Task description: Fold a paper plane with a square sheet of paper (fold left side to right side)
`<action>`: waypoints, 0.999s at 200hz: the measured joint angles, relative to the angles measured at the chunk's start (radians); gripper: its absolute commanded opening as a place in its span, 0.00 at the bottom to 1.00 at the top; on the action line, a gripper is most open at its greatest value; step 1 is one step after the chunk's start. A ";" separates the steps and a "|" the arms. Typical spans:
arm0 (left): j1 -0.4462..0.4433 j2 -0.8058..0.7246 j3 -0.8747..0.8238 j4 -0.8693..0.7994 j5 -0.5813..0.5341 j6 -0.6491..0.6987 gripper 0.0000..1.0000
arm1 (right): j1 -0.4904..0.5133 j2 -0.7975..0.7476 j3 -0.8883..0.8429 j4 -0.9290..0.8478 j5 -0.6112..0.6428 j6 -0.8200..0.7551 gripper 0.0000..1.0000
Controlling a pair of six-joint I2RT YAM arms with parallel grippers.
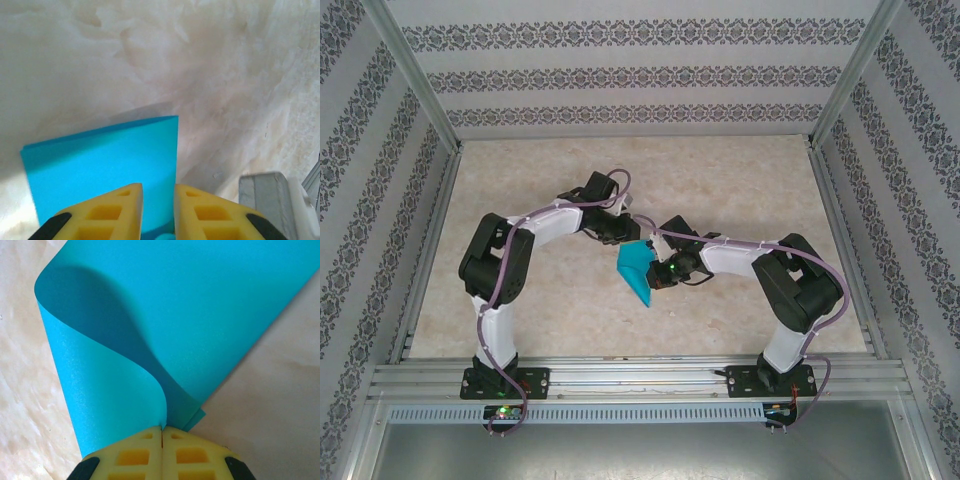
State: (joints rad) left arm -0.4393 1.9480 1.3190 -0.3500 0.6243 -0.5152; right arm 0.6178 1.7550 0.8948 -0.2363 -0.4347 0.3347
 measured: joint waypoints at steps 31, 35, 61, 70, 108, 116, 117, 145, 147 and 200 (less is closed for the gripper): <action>0.003 -0.159 -0.179 0.046 0.006 0.002 0.16 | 0.000 0.000 0.000 0.000 0.000 0.000 0.00; 0.003 -0.179 -0.203 0.055 0.010 0.000 0.16 | 0.000 0.000 0.000 0.000 0.000 0.000 0.00; 0.003 -0.279 -0.361 0.146 0.043 -0.030 0.15 | 0.000 0.000 0.000 0.000 0.000 0.000 0.00; 0.003 -0.297 -0.399 0.181 0.061 -0.048 0.15 | 0.000 0.000 0.000 0.000 0.000 0.000 0.00; 0.000 -0.300 -0.482 0.333 0.125 -0.119 0.14 | 0.000 0.002 0.003 -0.002 0.000 0.000 0.00; 0.000 -0.291 -0.483 0.353 0.133 -0.126 0.14 | 0.000 0.002 0.004 -0.004 0.000 0.000 0.00; 0.000 -0.290 -0.483 0.356 0.134 -0.127 0.14 | 0.000 0.002 0.004 -0.003 0.000 0.000 0.00; -0.001 -0.243 -0.484 0.403 0.142 -0.144 0.14 | 0.000 0.004 0.006 -0.005 0.000 0.000 0.00; -0.002 -0.240 -0.484 0.404 0.142 -0.145 0.14 | 0.000 0.004 0.006 -0.005 0.000 0.000 0.00; -0.006 -0.183 -0.484 0.430 0.155 -0.148 0.14 | 0.000 0.005 0.008 -0.009 0.000 0.000 0.00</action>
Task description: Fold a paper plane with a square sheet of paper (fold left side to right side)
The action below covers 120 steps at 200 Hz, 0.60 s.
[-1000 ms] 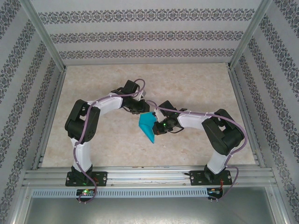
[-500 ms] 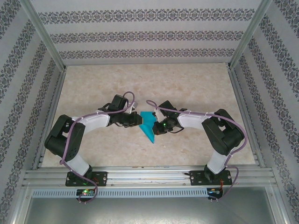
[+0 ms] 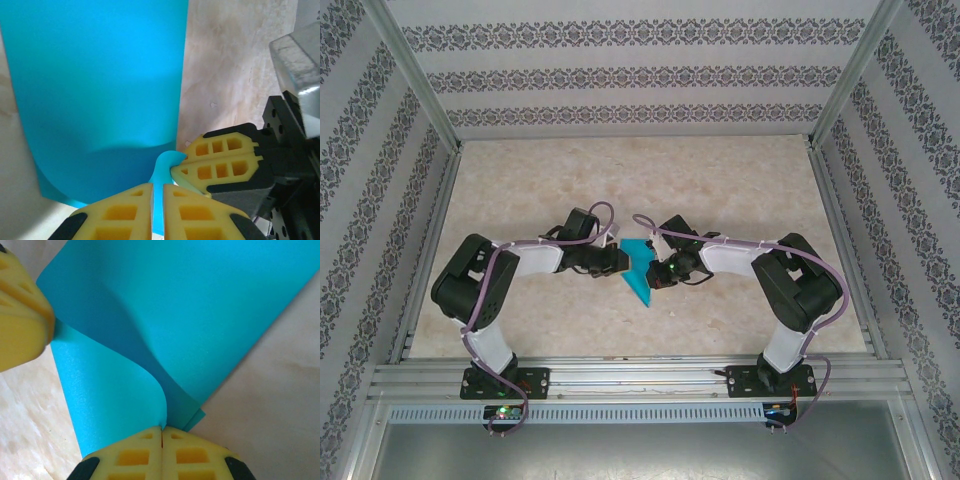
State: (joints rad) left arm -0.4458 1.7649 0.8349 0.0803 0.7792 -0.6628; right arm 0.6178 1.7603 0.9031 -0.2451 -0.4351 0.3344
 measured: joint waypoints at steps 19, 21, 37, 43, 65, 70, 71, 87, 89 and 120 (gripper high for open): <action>0.000 0.015 0.000 0.003 0.000 0.000 0.14 | 0.000 0.000 0.001 -0.002 0.000 0.000 0.00; 0.000 0.017 0.000 0.003 -0.001 0.000 0.14 | 0.000 0.000 0.001 -0.002 0.000 0.000 0.00; 0.000 0.029 0.000 0.004 -0.001 0.000 0.14 | 0.000 0.000 0.001 -0.002 0.000 0.000 0.00; 0.000 0.035 0.000 0.004 -0.001 0.000 0.14 | 0.000 0.000 0.001 -0.003 0.000 0.000 0.00; 0.000 0.051 0.000 0.004 -0.002 0.000 0.14 | 0.000 0.000 0.002 -0.003 0.000 0.000 0.00; 0.000 0.053 0.000 0.004 -0.002 0.000 0.14 | 0.000 0.000 0.002 -0.004 0.000 0.000 0.00; 0.000 0.053 0.000 0.004 -0.002 0.000 0.14 | 0.000 0.000 0.002 -0.004 0.000 0.000 0.00; 0.000 0.058 0.000 0.004 -0.002 0.000 0.14 | 0.000 0.000 0.003 -0.006 0.000 0.000 0.00; 0.000 0.058 0.000 0.004 -0.002 0.000 0.13 | 0.000 0.001 0.003 -0.006 0.000 0.000 0.00; 0.000 0.058 0.000 0.004 -0.002 0.000 0.14 | 0.000 0.001 0.003 -0.006 0.000 0.000 0.00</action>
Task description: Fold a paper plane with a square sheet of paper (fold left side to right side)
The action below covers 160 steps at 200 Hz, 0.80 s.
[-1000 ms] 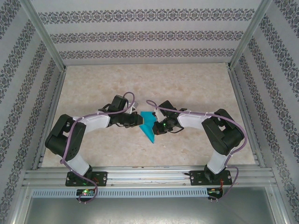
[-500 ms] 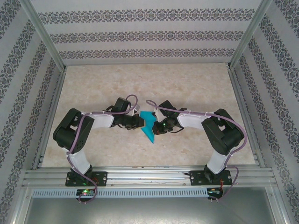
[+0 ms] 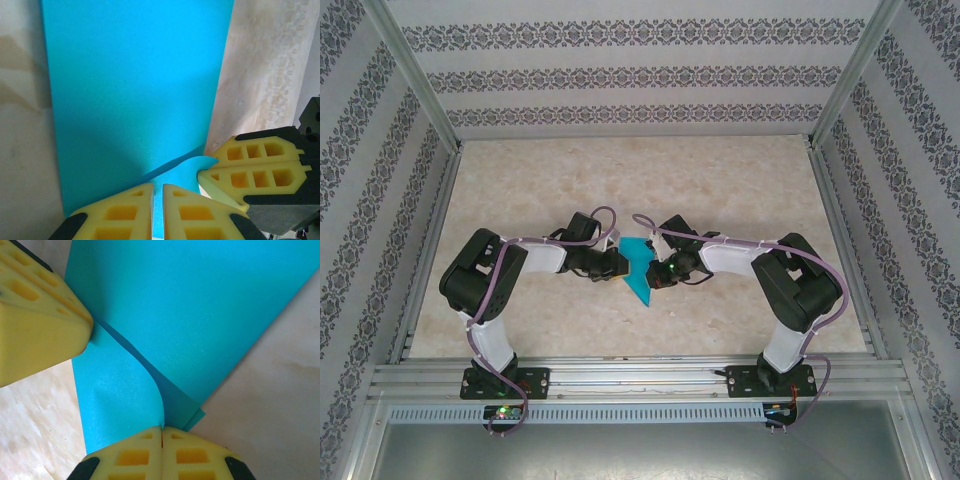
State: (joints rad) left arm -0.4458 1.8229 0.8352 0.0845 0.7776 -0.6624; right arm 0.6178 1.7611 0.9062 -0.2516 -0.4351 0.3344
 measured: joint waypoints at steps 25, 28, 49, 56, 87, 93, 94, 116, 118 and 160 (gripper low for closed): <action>0.000 0.000 0.000 0.001 0.000 0.000 0.14 | 0.000 0.000 0.001 0.000 0.000 0.000 0.00; 0.000 0.000 0.000 0.001 0.000 0.000 0.14 | 0.000 0.000 0.002 -0.001 0.000 0.000 0.00; 0.000 0.000 0.001 0.003 0.000 0.000 0.14 | 0.000 0.000 0.002 -0.003 0.000 0.000 0.00; 0.000 0.000 0.002 0.003 0.000 0.000 0.14 | 0.000 0.000 0.002 -0.003 0.000 0.000 0.00; 0.000 0.003 0.014 0.002 0.000 0.005 0.13 | 0.000 0.000 0.002 -0.003 0.000 0.000 0.00; 0.000 0.006 0.016 0.003 0.000 0.005 0.14 | 0.000 0.000 0.002 -0.003 0.000 0.000 0.00; 0.000 0.006 0.017 0.003 0.000 0.006 0.13 | 0.000 0.000 0.002 -0.003 0.000 0.000 0.00; 0.000 0.016 0.020 0.002 -0.001 0.007 0.13 | 0.000 0.000 0.002 -0.003 0.000 0.000 0.00; 0.000 0.017 0.020 0.002 -0.002 0.007 0.13 | 0.000 0.000 0.002 -0.003 0.000 0.000 0.00; 0.000 0.032 0.025 0.002 -0.002 0.008 0.13 | 0.000 0.000 0.002 -0.003 0.000 0.000 0.00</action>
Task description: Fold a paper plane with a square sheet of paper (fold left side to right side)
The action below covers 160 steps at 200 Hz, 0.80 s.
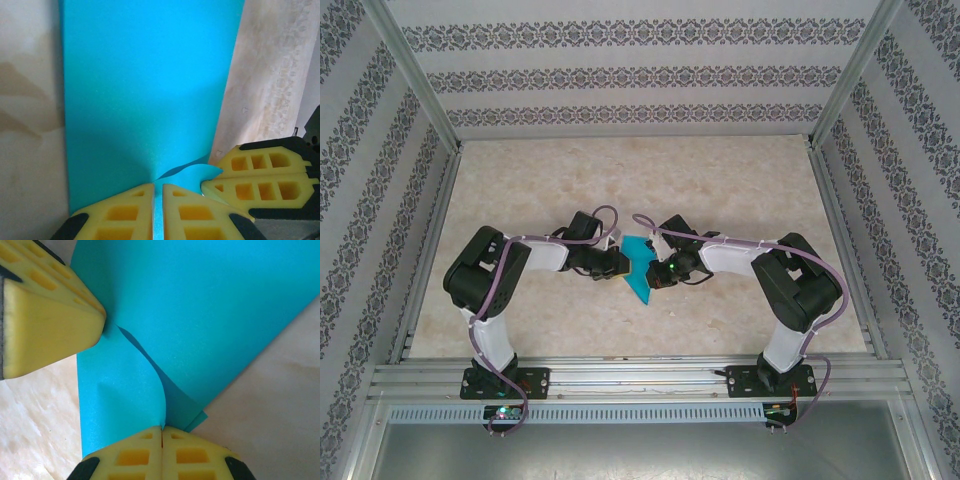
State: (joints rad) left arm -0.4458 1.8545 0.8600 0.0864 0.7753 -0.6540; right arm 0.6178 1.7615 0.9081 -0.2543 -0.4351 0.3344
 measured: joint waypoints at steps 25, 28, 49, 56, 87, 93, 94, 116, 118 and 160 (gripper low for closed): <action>0.000 0.002 0.005 -0.010 -0.002 0.010 0.13 | -0.001 -0.002 0.000 0.000 0.000 0.000 0.06; 0.000 0.003 0.007 -0.012 -0.001 0.011 0.13 | -0.001 -0.003 0.000 -0.001 0.000 0.000 0.07; 0.000 0.008 0.018 -0.034 -0.001 0.026 0.13 | -0.006 -0.007 0.000 -0.006 0.000 0.002 0.13; 0.000 0.010 0.022 -0.040 -0.001 0.029 0.13 | -0.010 -0.011 -0.002 -0.011 0.000 0.004 0.16; 0.000 0.013 0.031 -0.056 -0.001 0.040 0.13 | -0.036 -0.059 -0.014 -0.027 -0.011 0.013 0.32; 0.000 0.013 0.031 -0.056 -0.001 0.041 0.13 | -0.041 -0.072 -0.016 -0.028 -0.016 0.017 0.35; 0.000 0.013 0.031 -0.056 -0.001 0.041 0.13 | -0.042 -0.074 -0.016 -0.028 -0.016 0.016 0.35; 0.000 0.013 0.031 -0.057 -0.001 0.044 0.13 | -0.060 -0.132 -0.024 -0.031 -0.035 0.028 0.41; 0.000 0.013 0.031 -0.057 -0.001 0.044 0.13 | -0.060 -0.136 -0.025 -0.031 -0.038 0.032 0.42; 0.000 0.013 0.031 -0.058 -0.001 0.044 0.13 | -0.072 -0.208 -0.050 -0.029 -0.127 0.083 0.14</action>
State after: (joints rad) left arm -0.4458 1.8675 0.8909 0.0288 0.7742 -0.6098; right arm 0.5457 1.5536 0.8577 -0.2836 -0.5617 0.4171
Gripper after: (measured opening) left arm 0.129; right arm 0.195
